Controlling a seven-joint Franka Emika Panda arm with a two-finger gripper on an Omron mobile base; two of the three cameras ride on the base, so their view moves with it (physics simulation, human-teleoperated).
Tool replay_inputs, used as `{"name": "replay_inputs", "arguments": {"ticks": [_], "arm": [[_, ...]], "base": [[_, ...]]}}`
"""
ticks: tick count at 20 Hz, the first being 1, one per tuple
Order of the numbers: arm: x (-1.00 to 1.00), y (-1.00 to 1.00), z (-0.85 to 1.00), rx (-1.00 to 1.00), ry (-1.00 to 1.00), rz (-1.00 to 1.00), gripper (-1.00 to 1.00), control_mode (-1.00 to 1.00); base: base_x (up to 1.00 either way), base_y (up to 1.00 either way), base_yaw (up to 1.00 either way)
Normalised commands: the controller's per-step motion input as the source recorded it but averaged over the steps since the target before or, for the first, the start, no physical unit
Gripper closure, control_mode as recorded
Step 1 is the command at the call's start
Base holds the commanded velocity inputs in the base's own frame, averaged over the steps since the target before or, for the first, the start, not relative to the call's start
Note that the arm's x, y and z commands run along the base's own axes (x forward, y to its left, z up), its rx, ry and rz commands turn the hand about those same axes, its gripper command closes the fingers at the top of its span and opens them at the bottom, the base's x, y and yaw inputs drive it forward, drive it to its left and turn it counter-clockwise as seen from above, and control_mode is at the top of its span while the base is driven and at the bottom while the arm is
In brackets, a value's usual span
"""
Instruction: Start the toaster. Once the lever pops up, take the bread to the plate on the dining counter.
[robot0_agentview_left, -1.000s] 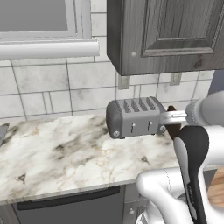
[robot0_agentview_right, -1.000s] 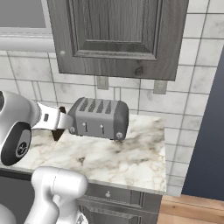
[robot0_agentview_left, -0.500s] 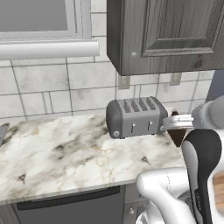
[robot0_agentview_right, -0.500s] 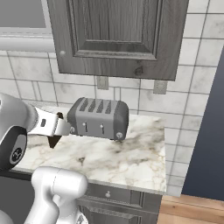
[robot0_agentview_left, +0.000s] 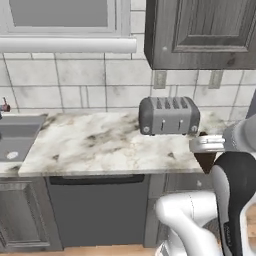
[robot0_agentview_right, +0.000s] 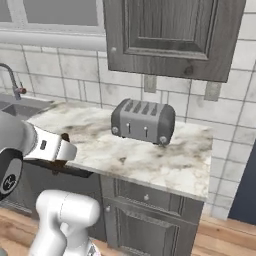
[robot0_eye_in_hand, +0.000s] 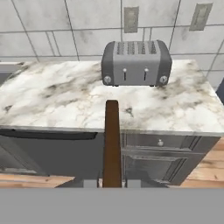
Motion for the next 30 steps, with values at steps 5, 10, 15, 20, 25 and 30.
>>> {"name": "replay_inputs", "arguments": {"ticks": [5, 10, 15, 20, 25, 30], "arm": [[0.0, 0.0, 0.0, 0.0, 0.0, 0.0, 1.0, 1.0], [0.0, 0.0, 0.0, 0.0, 0.0, 0.0, 1.0, 1.0], [0.0, 0.0, 0.0, 0.0, 0.0, 0.0, 1.0, 1.0], [0.0, 0.0, 0.0, 0.0, 0.0, 0.0, 1.0, 1.0], [0.0, 0.0, 0.0, 0.0, 0.0, 0.0, 1.0, 1.0], [0.0, 0.0, 0.0, 0.0, 0.0, 0.0, 1.0, 1.0]], "base": [[-0.27, 0.35, 0.94], [-0.19, 0.3, 0.99], [-0.61, 0.57, 0.79], [-0.38, 0.37, 0.79], [-0.11, 0.32, 0.78], [-0.03, 0.23, 0.68]]}}
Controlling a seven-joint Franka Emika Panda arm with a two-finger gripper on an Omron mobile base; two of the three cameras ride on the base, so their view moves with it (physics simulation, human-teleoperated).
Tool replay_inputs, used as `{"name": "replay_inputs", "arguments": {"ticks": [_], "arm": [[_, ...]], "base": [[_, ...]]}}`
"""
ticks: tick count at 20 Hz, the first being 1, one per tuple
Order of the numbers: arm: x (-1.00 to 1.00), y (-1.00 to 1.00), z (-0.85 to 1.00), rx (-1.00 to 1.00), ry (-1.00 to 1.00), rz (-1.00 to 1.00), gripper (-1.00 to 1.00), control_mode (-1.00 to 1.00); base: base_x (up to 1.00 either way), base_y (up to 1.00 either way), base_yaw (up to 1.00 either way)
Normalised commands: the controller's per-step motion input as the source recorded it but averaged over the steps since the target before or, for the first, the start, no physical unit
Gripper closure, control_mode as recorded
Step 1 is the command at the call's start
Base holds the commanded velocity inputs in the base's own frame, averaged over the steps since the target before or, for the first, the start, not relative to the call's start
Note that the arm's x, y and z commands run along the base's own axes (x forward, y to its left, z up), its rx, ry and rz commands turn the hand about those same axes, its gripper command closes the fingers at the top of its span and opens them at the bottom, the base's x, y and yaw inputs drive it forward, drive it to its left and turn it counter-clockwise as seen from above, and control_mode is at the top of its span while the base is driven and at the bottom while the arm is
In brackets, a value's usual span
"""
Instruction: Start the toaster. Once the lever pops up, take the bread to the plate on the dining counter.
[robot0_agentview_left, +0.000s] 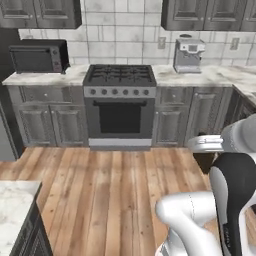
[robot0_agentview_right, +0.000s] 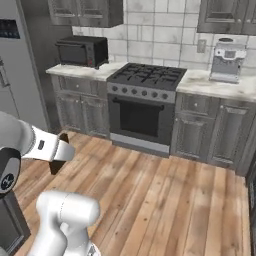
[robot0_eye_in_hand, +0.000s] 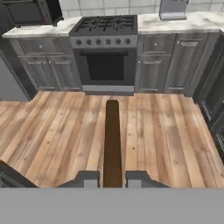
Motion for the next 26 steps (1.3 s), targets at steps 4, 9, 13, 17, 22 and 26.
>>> {"name": "replay_inputs", "arguments": {"ticks": [4, 9, 13, 17, 22, 26], "arm": [[0.0, 0.0, 0.0, 0.0, 0.0, 0.0, 1.0, 1.0], [0.0, 0.0, 0.0, 0.0, 0.0, 0.0, 1.0, 1.0], [0.0, 0.0, 0.0, 0.0, 0.0, 0.0, 1.0, 1.0], [0.0, 0.0, 0.0, 0.0, 0.0, 0.0, 1.0, 1.0], [0.0, 0.0, 0.0, 0.0, 0.0, 0.0, 1.0, 1.0], [0.0, 0.0, 0.0, 0.0, 0.0, 0.0, 1.0, 1.0]], "base": [[0.0, 0.0, 0.46], [0.02, -0.08, 0.51], [0.0, -0.24, 0.49], [0.01, -0.36, 0.53], [0.02, -0.38, 0.58], [0.03, -0.28, 0.54]]}}
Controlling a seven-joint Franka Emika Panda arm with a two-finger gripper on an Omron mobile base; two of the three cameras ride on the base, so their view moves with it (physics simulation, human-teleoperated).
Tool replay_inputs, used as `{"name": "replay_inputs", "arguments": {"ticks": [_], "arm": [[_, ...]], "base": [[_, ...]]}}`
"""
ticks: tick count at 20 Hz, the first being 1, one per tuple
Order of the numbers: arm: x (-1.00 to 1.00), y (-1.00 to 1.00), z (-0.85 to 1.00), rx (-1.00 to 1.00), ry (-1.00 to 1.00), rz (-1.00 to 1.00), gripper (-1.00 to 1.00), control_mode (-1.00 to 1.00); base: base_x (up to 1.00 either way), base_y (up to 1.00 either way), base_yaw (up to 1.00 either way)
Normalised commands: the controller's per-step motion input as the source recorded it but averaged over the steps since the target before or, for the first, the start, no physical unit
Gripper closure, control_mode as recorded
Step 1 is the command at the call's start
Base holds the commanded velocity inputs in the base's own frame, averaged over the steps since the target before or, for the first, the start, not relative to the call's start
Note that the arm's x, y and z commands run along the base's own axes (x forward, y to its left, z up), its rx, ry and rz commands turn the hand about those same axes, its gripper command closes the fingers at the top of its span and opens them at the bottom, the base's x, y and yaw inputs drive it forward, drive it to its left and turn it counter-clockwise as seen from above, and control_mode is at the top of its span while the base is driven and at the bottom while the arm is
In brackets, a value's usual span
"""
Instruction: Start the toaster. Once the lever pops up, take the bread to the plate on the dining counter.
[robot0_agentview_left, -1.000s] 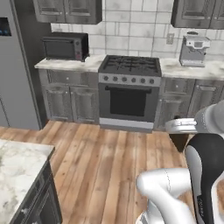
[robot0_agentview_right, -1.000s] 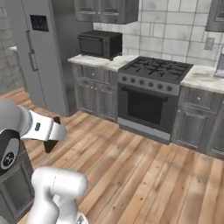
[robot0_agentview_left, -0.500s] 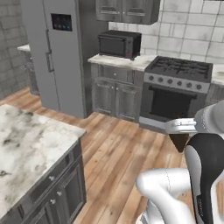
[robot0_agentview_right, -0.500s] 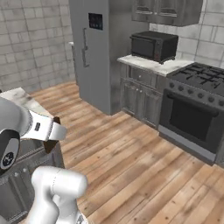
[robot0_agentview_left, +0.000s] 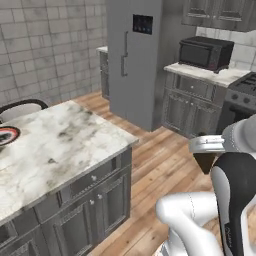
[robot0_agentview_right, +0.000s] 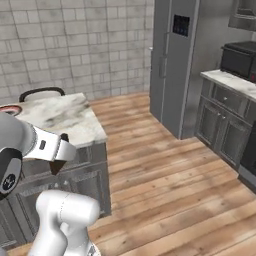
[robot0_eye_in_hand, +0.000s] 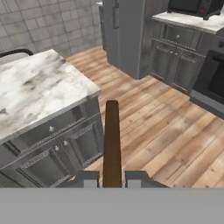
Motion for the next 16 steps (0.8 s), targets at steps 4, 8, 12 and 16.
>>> {"name": "replay_inputs", "arguments": {"ticks": [4, 8, 12, 16], "arm": [[0.0, 0.0, 0.0, 0.0, 0.0, 0.0, 1.0, 1.0], [0.0, 0.0, 0.0, 0.0, 0.0, 0.0, 1.0, 1.0], [0.0, 0.0, 0.0, 0.0, 0.0, 0.0, 1.0, 1.0], [0.0, 0.0, 0.0, 0.0, 0.0, 0.0, 1.0, 1.0]], "base": [[0.15, -0.76, 0.25], [0.56, -0.97, 0.19], [0.64, -0.99, 0.2], [0.74, -1.0, 0.23]]}}
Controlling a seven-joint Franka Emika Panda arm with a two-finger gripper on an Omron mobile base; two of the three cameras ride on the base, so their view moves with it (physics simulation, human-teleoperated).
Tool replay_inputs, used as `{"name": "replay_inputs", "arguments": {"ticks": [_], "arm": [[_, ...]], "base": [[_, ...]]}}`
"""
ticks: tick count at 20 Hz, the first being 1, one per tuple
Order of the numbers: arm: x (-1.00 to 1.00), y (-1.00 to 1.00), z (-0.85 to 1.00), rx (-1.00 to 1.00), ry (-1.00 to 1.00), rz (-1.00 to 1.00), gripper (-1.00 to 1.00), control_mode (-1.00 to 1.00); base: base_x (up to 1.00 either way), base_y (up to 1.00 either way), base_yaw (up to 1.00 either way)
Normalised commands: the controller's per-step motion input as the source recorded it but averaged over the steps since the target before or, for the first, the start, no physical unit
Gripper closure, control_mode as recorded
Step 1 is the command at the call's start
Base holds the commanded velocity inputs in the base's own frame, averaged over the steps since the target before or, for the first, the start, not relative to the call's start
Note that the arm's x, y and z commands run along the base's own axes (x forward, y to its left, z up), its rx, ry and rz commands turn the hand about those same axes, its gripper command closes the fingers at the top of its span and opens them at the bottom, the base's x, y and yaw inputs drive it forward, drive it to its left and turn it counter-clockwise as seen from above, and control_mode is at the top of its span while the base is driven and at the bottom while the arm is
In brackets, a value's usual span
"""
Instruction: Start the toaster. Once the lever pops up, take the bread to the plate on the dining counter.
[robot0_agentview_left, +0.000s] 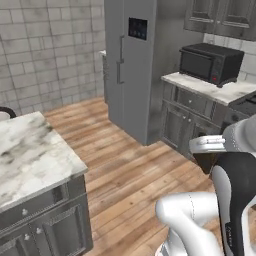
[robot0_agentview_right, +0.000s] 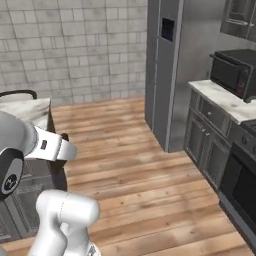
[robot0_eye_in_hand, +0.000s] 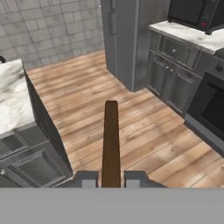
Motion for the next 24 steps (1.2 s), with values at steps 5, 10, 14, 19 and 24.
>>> {"name": "replay_inputs", "arguments": {"ticks": [5, 10, 14, 19, 24], "arm": [[0.0, 0.0, 0.0, 0.0, 0.0, 0.0, 1.0, 1.0], [0.0, 0.0, 0.0, 0.0, 0.0, 0.0, 1.0, 1.0], [0.0, 0.0, 0.0, 0.0, 0.0, 0.0, 1.0, 1.0], [0.0, 0.0, 0.0, 0.0, 0.0, 0.0, 1.0, 1.0], [0.0, 0.0, 0.0, 0.0, 0.0, 0.0, 1.0, 1.0]], "base": [[0.93, -0.94, 0.29], [1.0, -0.7, 0.41], [1.0, -0.57, 0.44], [1.0, -0.39, 0.46], [1.0, -0.36, 0.5]]}}
